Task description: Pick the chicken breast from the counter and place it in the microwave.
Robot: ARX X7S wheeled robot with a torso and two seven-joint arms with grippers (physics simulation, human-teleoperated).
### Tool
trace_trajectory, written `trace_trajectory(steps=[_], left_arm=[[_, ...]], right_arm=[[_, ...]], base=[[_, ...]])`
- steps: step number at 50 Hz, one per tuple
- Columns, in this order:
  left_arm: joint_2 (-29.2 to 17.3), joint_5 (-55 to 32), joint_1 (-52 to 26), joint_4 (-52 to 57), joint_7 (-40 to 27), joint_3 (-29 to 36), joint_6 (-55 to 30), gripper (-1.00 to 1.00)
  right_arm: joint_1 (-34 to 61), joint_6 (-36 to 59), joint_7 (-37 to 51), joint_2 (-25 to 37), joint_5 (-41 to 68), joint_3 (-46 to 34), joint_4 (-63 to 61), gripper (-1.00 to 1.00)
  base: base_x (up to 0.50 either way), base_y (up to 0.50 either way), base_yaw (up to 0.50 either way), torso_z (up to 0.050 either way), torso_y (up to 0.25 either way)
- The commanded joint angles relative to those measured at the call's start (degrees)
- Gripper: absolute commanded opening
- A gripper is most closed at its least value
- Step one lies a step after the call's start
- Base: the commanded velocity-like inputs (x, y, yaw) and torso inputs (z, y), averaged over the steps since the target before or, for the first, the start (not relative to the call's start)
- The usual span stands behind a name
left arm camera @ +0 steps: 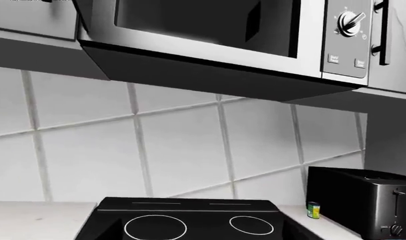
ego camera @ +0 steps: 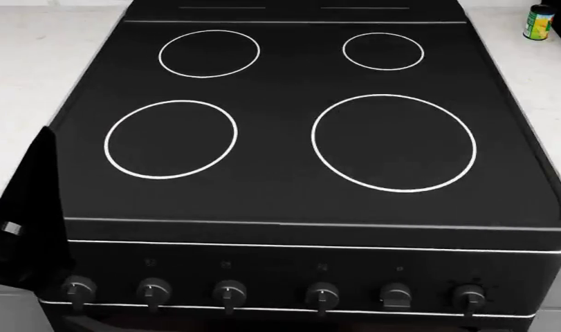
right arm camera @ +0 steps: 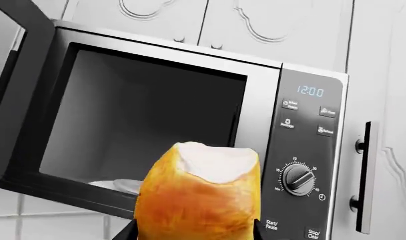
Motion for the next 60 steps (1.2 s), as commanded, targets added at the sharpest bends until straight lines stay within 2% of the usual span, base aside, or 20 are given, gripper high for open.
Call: trace_trajectory(steps=[1, 11, 16, 41, 45, 47, 50, 51, 60], left_arm=[[-0.2, -0.2, 0.3, -0.2, 0.1, -0.6, 0.9, 1.0], [-0.1, 0.8, 1.2, -0.9, 1.0, -0.5, 2.1, 1.0], [-0.4, 0.8, 1.9, -0.9, 1.3, -0.8, 2.6, 1.0], [-2.1, -2.6, 1.6, 0.5, -0.3, -2.2, 2.1, 1.0], [-2.7, -3.5, 1.5, 0.7, -0.4, -2.8, 2.1, 1.0], [-3.0, -3.9, 1.4, 0.8, -0.5, -3.2, 2.2, 1.0], [-3.4, -4.9, 1.1, 0.8, -0.7, -3.9, 2.3, 1.0], [-3.5, -5.3, 1.0, 0.7, -0.7, -4.1, 2.4, 1.0], [-3.4, -5.9, -1.1, -0.9, 0.1, -4.5, 3.0, 1.0]], right_arm=[[12.1, -8.2, -16.1, -6.1, -16.7, -9.5, 18.0, -1.0], [12.4, -11.5, -23.8, -11.7, -27.2, -7.6, 28.0, -1.0], [12.0, -12.0, -25.7, -12.9, -31.2, -7.1, 28.4, -1.0], [10.7, -9.8, -25.7, -13.4, -35.3, -4.0, 26.0, -1.0], [12.4, -10.8, -26.3, -14.9, -37.1, -3.1, 31.4, -1.0], [12.5, -9.6, -31.3, -18.6, -47.5, 3.4, 35.4, -1.0], [12.6, -8.5, -41.6, -25.9, -72.5, 19.8, 41.5, -1.0], [12.6, -9.0, -42.1, -26.8, -76.0, 21.8, 43.5, -1.0], [12.6, -7.0, -33.8, -26.8, -71.3, 22.1, 47.8, -1.0]], base=[[0.0, 0.0, 0.0, 0.0, 0.0], [0.0, 0.0, 0.0, 0.0, 0.0], [0.0, 0.0, 0.0, 0.0, 0.0], [0.0, 0.5, 0.0, 0.0, 0.0], [0.0, 0.12, 0.0, 0.0, 0.0], [0.0, 0.0, 0.0, 0.0, 0.0], [0.0, 0.0, 0.0, 0.005, 0.0], [0.0, 0.0, 0.0, 0.0, 0.0], [0.0, 0.0, 0.0, 0.0, 0.0]])
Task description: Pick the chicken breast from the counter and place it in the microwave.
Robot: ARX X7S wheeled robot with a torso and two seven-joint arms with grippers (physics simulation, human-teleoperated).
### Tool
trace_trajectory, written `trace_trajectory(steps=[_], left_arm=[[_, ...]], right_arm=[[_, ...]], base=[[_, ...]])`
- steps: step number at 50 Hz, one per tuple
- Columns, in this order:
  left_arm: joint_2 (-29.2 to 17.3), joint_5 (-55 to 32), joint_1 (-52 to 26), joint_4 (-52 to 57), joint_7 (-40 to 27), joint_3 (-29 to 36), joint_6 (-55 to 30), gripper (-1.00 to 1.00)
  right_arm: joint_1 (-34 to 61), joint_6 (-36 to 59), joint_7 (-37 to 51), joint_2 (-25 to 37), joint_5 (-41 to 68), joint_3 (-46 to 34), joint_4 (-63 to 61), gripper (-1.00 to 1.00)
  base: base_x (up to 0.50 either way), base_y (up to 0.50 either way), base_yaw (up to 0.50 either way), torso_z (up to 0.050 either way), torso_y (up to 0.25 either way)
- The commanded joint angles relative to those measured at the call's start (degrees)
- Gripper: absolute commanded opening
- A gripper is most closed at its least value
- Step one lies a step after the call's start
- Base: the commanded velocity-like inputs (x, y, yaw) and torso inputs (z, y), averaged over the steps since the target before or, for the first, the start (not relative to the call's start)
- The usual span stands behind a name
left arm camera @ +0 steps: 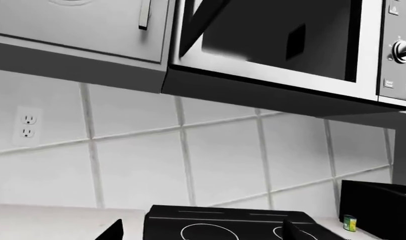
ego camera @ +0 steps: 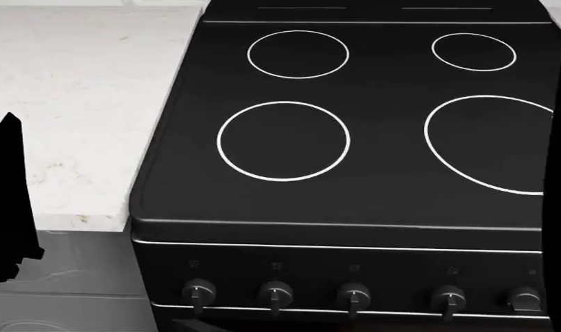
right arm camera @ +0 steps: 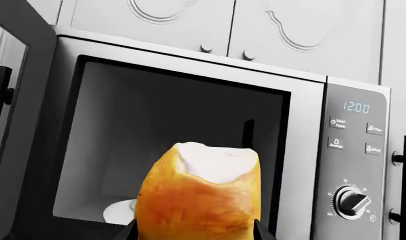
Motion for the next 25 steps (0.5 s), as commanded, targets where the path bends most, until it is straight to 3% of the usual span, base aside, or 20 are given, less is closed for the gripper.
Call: trace_trajectory(steps=[1, 8, 25], left_arm=[[-0.2, -1.2, -1.8, -1.3, 0.6, -0.8, 0.7, 1.0], [0.1, -1.2, -2.6, -2.0, 1.0, -0.7, 1.0, 1.0], [0.6, -1.8, -3.2, -0.8, -0.9, 0.0, 0.5, 1.0]], right_arm=[[0.5, 1.6, 0.7, -4.0, -9.6, 7.5, 7.6, -1.0], [0.5, 1.8, 3.8, -4.0, -6.3, 6.2, 8.4, -1.0], [0.5, 0.6, 1.0, -4.0, -5.7, 2.3, 5.8, -1.0]], base=[[0.0, 0.0, 0.0, 0.0, 0.0], [0.0, 0.0, 0.0, 0.0, 0.001], [0.0, 0.0, 0.0, 0.0, 0.0]])
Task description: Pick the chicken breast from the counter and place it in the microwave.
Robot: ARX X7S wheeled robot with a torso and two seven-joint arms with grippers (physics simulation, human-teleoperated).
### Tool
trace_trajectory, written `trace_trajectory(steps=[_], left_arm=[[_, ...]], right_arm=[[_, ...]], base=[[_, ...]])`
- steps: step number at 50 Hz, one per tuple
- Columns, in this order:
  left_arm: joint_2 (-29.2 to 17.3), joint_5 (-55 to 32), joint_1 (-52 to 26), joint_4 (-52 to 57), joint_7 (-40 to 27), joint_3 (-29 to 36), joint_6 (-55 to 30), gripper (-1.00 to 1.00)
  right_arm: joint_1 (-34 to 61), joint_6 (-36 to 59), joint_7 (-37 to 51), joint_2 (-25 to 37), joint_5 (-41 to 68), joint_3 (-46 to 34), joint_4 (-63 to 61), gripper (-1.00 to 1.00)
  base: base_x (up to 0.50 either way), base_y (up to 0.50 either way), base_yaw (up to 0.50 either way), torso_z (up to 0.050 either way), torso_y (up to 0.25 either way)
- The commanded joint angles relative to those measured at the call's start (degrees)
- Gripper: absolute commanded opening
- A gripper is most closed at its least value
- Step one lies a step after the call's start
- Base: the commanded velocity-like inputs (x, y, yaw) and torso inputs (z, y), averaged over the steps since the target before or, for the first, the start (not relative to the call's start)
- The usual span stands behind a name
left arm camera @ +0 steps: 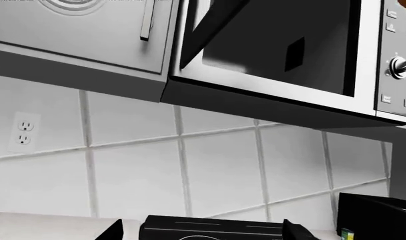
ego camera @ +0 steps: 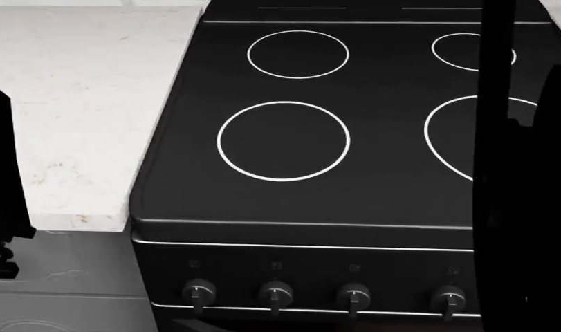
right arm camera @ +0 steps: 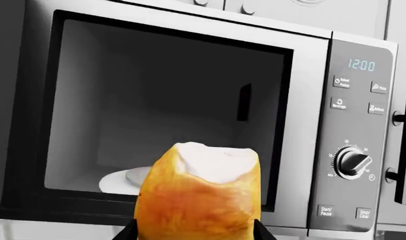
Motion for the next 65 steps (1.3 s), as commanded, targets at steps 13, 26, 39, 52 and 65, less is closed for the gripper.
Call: trace_trajectory(steps=[13, 26, 39, 52, 65], left_arm=[[0.6, -1.4, 1.0, 0.4, 0.4, -0.7, 2.0, 1.0], [-0.3, -1.5, 0.7, 0.0, 0.9, -0.4, 1.6, 1.0], [0.2, -0.1, 1.9, -0.1, 1.7, -0.6, 3.1, 1.0], [0.4, 0.0, 1.4, -0.6, 1.9, 0.0, 3.2, 1.0], [0.6, 0.7, 2.2, -0.6, 2.3, 0.1, 3.9, 1.0]], right_arm=[[0.3, -1.8, -2.8, -0.3, -0.8, -4.0, -2.4, -1.0], [0.3, -2.1, -2.6, -0.3, -0.1, -4.5, -2.8, -1.0], [0.3, -2.2, -2.9, -0.3, -0.3, -4.9, -3.8, -1.0], [0.3, -2.4, -3.5, -0.3, -0.3, -5.0, -4.7, -1.0], [0.3, -2.7, -3.6, -0.3, 0.4, -5.6, -4.5, -1.0]], base=[[0.0, 0.0, 0.0, 0.0, 0.001], [0.0, 0.0, 0.0, 0.05, 0.0], [0.24, 0.0, 0.0, 0.023, 0.0], [0.5, 0.0, 0.0, 0.0, 0.0], [0.5, 0.0, 0.0, 0.0, 0.001]])
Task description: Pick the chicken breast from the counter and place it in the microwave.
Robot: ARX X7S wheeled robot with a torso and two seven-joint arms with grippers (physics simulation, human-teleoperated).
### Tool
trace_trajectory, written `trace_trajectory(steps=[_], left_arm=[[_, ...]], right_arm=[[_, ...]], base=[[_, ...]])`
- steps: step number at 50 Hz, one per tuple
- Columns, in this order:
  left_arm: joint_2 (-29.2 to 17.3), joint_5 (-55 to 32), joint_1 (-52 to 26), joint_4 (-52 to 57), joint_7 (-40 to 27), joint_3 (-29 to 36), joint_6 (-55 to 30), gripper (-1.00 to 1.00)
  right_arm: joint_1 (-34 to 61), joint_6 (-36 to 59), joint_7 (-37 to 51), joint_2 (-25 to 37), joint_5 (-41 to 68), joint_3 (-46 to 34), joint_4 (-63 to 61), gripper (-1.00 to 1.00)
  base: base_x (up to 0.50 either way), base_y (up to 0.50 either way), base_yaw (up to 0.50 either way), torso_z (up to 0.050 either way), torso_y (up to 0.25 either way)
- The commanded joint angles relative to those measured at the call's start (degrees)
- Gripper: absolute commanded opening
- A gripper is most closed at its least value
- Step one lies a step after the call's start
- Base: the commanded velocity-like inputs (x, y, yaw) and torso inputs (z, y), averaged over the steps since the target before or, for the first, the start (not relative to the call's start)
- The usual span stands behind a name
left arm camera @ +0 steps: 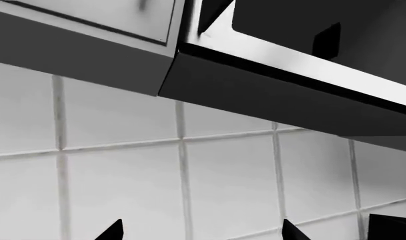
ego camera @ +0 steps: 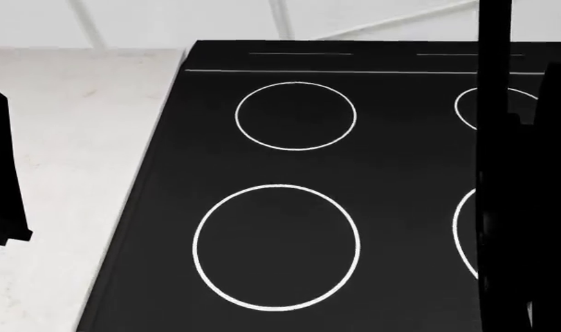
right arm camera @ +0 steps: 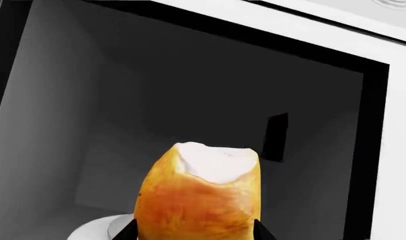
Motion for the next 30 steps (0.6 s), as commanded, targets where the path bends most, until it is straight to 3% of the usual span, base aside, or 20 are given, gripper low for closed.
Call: trace_trajectory(steps=[1, 27, 30], left_arm=[[0.2, 0.5, 0.7, -0.1, 0.4, 0.1, 0.6, 1.0], [-1.3, -1.5, 1.2, 1.7, -1.8, -0.8, 0.4, 1.0], [-1.3, -1.5, 1.4, 1.7, -1.7, -0.9, 0.6, 1.0]], right_arm=[[0.2, -0.3, -1.0, 0.0, -0.5, -1.0, -0.4, -1.0], [0.2, -1.6, -0.1, 0.0, 0.3, -0.9, 3.1, -1.0], [0.2, -2.6, 0.5, 0.0, 0.0, -0.8, 5.1, -1.0]], base=[[0.5, 0.0, 0.0, 0.0, 0.0], [0.5, 0.0, 0.0, 0.0, 0.001], [0.0, 0.0, 0.0, 0.0, 0.004]])
